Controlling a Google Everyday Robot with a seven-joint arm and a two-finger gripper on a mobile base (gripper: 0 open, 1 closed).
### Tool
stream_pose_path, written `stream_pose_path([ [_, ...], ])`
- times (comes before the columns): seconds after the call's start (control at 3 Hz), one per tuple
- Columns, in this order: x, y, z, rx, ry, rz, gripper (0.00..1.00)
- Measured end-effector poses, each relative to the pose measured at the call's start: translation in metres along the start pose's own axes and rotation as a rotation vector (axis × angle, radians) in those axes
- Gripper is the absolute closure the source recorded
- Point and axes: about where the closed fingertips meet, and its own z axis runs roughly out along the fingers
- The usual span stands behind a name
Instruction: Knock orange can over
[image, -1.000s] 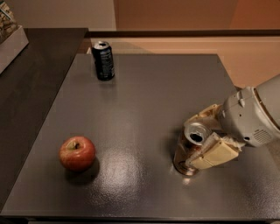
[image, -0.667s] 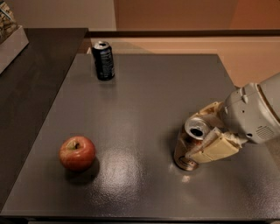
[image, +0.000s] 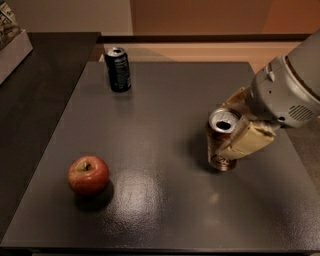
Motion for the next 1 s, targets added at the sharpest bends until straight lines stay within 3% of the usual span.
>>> stream_pose_path([
  [0.33,0.002,-0.013,-0.003,-0.007,0.167,-0.042,1.0],
  [1.0,0.044,-0.036,-0.005,-0.001,0.512,-0.06,1.0],
])
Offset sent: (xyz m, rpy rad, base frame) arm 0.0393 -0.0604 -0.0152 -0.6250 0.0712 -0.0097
